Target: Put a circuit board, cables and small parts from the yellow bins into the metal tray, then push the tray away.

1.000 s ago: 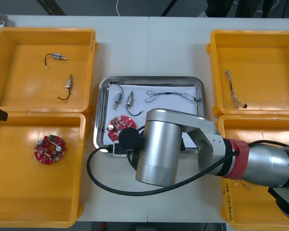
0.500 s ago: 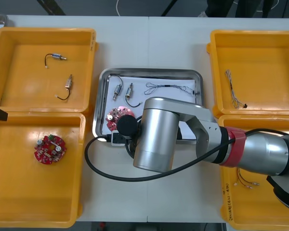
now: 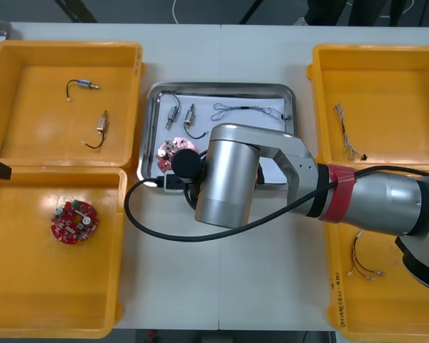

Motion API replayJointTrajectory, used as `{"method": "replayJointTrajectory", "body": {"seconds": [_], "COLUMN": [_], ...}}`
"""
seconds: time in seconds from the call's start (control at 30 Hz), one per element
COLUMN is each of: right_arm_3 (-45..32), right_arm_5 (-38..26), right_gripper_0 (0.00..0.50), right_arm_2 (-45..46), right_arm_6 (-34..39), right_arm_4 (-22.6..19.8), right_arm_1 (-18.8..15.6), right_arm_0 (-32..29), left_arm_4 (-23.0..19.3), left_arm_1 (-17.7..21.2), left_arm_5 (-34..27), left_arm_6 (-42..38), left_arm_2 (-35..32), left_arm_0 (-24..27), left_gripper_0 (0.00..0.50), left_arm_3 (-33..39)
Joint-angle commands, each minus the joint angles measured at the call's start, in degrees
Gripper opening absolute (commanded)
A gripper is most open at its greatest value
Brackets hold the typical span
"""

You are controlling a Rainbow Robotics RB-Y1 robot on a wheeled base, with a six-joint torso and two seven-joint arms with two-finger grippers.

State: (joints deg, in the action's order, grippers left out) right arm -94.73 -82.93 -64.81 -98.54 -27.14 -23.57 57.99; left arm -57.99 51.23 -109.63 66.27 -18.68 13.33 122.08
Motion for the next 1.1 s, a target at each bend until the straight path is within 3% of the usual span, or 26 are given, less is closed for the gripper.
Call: {"method": "replayJointTrajectory", "body": {"seconds": [0.03, 0.6, 1.1], "right_arm_3": [0.5, 2.9, 11.1], "right_arm_5": [1.0, 5.8, 13.3], "right_gripper_0": [0.0, 0.0, 0.0], "right_arm_2": [-0.6, -4.4, -4.4], "right_arm_6": [-0.6, -1.0, -1.4], "right_arm_4": [-0.5, -0.4, -0.2], "right_arm_1": [-0.5, -3.7, -3.1], "right_arm_0": [3.1, 7.9, 10.6], "left_arm_4": [-0.5, -0.5, -0.5], "left_arm_1": [2.6, 2.6, 2.6], "left_arm_5": [-0.4, -0.4, -0.4], "left_arm_6": [5.8, 5.8, 5.8], "left_arm_2": [-1.5, -1.5, -1.5], "left_arm_0": [-1.4, -1.4, -1.4], "left_gripper_0": [0.5, 0.5, 0.5], "left_arm_3": [1.6, 1.6, 1.6]}}
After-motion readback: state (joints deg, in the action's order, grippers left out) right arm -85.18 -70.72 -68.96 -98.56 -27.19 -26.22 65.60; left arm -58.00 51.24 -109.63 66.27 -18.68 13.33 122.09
